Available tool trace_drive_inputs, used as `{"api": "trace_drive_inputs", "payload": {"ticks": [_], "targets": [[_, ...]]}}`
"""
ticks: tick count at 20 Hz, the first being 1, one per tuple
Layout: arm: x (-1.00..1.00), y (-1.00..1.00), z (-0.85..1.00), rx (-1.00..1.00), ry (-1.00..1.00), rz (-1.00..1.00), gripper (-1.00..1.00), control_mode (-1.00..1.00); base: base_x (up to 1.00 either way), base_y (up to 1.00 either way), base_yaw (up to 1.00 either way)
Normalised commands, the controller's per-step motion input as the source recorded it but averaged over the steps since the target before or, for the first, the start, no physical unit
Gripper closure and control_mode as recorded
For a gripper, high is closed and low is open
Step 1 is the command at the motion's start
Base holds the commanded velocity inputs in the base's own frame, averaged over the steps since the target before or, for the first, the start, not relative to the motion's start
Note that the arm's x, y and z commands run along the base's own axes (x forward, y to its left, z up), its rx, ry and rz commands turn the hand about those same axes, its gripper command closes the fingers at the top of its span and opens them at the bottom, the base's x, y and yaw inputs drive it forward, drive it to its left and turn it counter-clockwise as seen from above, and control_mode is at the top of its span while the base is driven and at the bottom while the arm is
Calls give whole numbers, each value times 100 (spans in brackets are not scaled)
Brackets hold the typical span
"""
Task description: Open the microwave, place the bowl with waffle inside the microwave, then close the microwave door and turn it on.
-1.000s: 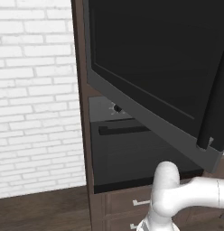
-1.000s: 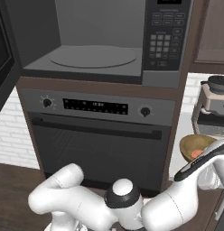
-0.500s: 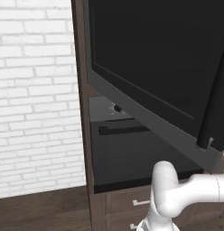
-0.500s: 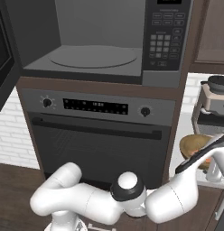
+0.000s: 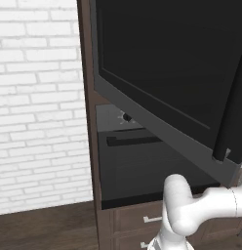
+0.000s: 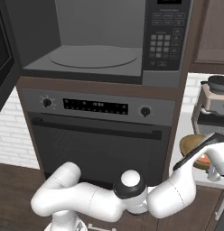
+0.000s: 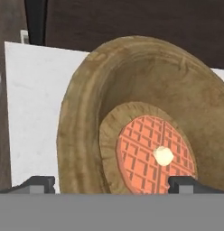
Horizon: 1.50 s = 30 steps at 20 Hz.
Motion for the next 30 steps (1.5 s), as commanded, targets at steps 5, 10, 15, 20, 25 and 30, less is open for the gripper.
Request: {"api": "trace_drive_inputs", "payload": {"ticks": [5,10,15,20,25,30], "targets": [[12,-11,-36,-11,0,0,-100,-100,0,0,0],[22,-5,-32,-12,0,0,-100,-100,0,0,0],[30,0,-35,-13,0,-3,100,-100,0,0,0],[1,0,-22,-6,-1,-4,100,-100,0,0,0],[-8,-7,8,-5,-8,0,100,-100,0,0,0],[-23,-24,59,-6,-14,0,100,-100,0,0,0]]}}
